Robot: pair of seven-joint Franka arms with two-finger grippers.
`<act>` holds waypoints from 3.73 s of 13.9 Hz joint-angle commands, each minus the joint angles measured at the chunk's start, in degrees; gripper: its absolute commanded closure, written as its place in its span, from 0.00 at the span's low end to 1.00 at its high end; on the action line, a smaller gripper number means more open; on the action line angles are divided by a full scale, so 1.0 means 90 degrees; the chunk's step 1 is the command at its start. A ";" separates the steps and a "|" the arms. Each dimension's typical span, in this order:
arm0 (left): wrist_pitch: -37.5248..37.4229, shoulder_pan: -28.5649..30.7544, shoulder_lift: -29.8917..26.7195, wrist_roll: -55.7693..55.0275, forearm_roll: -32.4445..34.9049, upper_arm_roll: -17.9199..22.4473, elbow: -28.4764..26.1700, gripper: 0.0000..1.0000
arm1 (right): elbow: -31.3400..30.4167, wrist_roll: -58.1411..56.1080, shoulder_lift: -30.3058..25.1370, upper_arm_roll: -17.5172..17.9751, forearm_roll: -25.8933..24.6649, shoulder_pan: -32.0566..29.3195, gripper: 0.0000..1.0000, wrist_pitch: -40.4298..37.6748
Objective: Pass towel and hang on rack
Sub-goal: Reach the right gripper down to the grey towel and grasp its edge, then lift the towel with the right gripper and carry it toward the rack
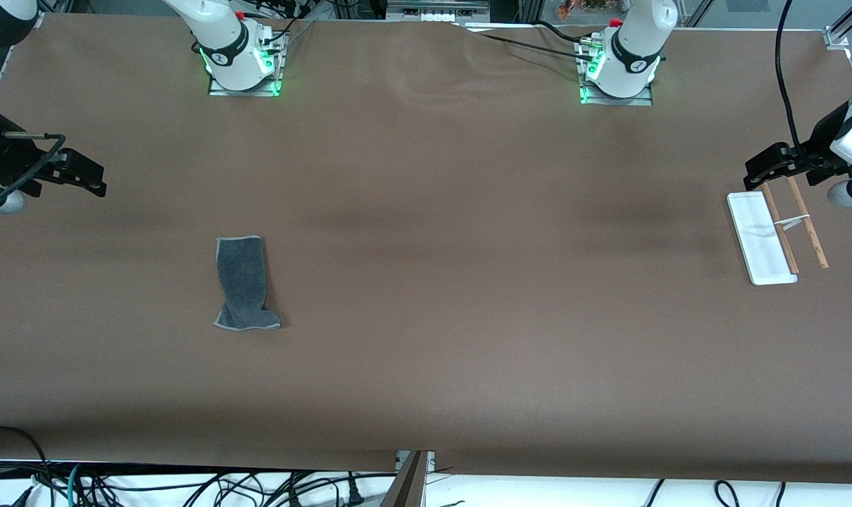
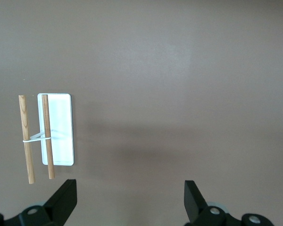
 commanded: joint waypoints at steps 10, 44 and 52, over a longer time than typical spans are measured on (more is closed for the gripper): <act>-0.0116 -0.0022 0.0095 0.0090 0.0113 0.0019 0.0192 0.00 | 0.0022 0.0011 0.1988 0.0125 -0.0012 -0.0027 0.00 0.2344; -0.0125 -0.0022 0.0105 0.0061 0.0113 0.0009 0.0192 0.00 | -0.0516 0.0275 0.3741 0.0309 0.0008 0.0295 1.00 0.4909; -0.0125 -0.0022 0.0105 0.0051 0.0113 0.0009 0.0192 0.00 | 0.0363 0.0586 0.2637 0.0974 0.0057 0.0315 1.00 0.2808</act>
